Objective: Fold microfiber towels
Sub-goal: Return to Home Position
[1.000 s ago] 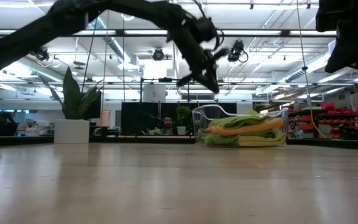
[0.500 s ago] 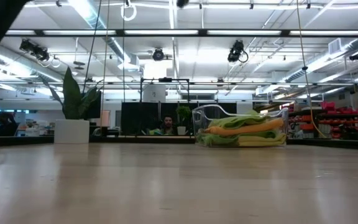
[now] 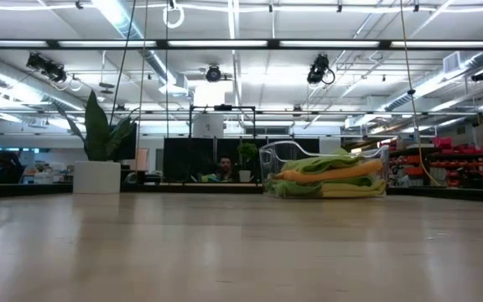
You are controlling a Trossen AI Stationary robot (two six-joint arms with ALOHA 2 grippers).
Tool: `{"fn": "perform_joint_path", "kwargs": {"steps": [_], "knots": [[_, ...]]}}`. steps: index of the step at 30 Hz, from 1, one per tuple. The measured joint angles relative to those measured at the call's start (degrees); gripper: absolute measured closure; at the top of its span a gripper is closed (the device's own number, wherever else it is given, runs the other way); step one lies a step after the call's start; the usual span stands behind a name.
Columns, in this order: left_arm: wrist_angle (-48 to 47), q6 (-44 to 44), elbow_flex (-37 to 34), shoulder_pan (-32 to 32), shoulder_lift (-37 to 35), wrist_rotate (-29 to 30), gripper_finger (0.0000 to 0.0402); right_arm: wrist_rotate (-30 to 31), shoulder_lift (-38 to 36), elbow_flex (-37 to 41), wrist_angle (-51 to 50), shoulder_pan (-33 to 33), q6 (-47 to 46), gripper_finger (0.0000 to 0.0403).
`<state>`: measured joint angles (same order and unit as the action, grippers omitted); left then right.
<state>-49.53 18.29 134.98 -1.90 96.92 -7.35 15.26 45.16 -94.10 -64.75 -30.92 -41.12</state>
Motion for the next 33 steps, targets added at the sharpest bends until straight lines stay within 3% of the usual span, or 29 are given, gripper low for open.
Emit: {"fn": "perform_joint_path", "kwargs": {"steps": [11,15,19,23,27,33], "knots": [[-14.70,2.67,0.00,-7.89,-7.03,0.74,0.0372,-8.54,-0.88,-2.67,-6.34,0.00,0.68,0.0387],[-17.63,3.49,0.02,-10.52,-9.52,6.32,0.0366,-12.97,-1.18,-4.54,-14.12,0.00,0.16,0.0387],[-18.07,1.78,0.02,-15.08,-11.68,13.73,0.0368,-11.68,-2.74,-4.04,-16.30,0.07,-1.62,0.0387],[-17.90,1.86,-0.52,-22.29,-12.61,23.45,0.0375,-8.60,-6.68,0.72,-4.85,0.09,1.85,0.0387],[-17.66,4.34,-5.21,-30.05,-12.90,35.27,0.0378,-10.52,-12.52,12.14,11.83,0.07,7.09,0.0387],[-6.61,13.31,-23.03,-40.00,-17.18,55.96,0.0368,-16.31,-22.61,37.56,39.45,0.07,3.62,0.0387]]}}
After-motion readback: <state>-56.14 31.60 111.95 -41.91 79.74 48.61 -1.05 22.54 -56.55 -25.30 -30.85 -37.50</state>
